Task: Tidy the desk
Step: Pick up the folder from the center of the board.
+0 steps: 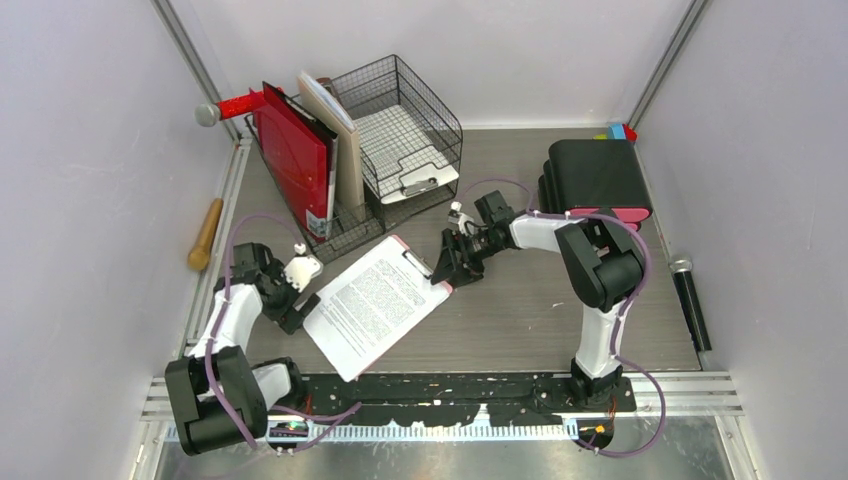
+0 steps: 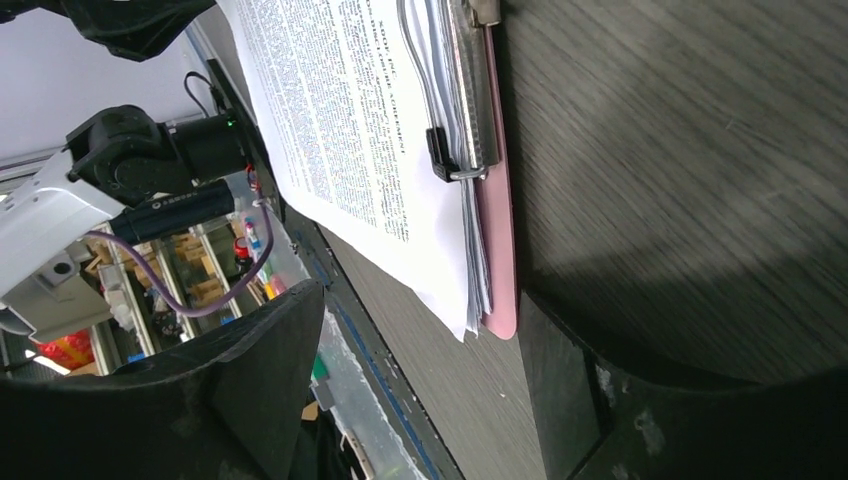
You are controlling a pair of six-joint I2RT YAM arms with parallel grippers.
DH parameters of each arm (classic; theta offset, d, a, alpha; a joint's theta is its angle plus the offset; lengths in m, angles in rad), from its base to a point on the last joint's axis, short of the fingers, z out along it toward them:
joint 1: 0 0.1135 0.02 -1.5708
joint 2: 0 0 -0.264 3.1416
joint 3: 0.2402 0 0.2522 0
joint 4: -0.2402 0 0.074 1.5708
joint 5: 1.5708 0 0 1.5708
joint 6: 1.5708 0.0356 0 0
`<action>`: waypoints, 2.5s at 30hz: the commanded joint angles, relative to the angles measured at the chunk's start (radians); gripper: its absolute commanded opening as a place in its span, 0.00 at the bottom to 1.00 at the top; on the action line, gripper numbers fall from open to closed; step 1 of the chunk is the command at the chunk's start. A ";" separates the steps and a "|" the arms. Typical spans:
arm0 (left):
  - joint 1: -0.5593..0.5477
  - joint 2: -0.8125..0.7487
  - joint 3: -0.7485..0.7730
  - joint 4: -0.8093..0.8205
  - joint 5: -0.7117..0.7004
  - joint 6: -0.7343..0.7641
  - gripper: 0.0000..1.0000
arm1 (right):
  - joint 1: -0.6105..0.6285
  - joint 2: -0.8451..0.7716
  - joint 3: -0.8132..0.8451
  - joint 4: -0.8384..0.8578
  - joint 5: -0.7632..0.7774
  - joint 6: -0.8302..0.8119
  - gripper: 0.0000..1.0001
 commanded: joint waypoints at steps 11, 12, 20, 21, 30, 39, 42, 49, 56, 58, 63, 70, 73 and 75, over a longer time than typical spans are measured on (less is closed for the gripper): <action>-0.133 -0.039 -0.082 0.136 -0.045 -0.033 0.99 | 0.004 0.107 0.033 0.249 -0.115 0.201 0.71; -0.141 -0.039 -0.082 0.139 -0.048 -0.038 0.99 | 0.005 0.111 0.033 0.261 -0.117 0.211 0.71; -0.181 -0.042 -0.083 0.158 -0.064 -0.076 0.99 | 0.040 0.123 0.026 0.361 -0.138 0.279 0.63; -0.182 -0.043 -0.083 0.159 -0.065 -0.079 0.99 | 0.042 0.121 0.025 0.371 -0.141 0.281 0.60; -0.181 -0.098 -0.104 0.167 -0.077 -0.083 0.99 | 0.037 0.060 0.034 0.325 -0.160 0.232 0.36; -0.181 -0.182 -0.102 0.143 -0.073 -0.106 0.99 | -0.018 -0.021 0.025 0.227 -0.159 0.165 0.17; -0.182 -0.190 -0.075 0.115 -0.062 -0.129 0.99 | -0.051 -0.052 0.014 0.193 -0.167 0.154 0.09; -0.181 -0.225 0.044 -0.001 0.023 -0.213 0.99 | -0.114 -0.188 -0.014 0.038 -0.221 0.025 0.01; -0.181 -0.224 0.225 -0.130 0.240 -0.342 0.99 | -0.169 -0.412 -0.008 -0.268 -0.299 -0.216 0.00; -0.182 -0.222 0.262 -0.141 0.299 -0.391 0.99 | -0.201 -0.466 0.004 -0.286 -0.328 -0.218 0.00; -0.182 -0.218 0.342 -0.141 0.405 -0.504 0.99 | -0.291 -0.550 0.034 -0.294 -0.428 -0.205 0.00; -0.182 -0.208 0.435 -0.081 0.534 -0.688 0.99 | -0.334 -0.583 0.101 -0.278 -0.427 -0.159 0.00; -0.184 -0.209 0.443 -0.036 0.582 -0.774 0.99 | -0.353 -0.609 0.075 -0.049 -0.402 0.011 0.00; -0.183 -0.207 0.433 0.006 0.606 -0.842 0.99 | -0.365 -0.623 0.028 0.191 -0.384 0.226 0.00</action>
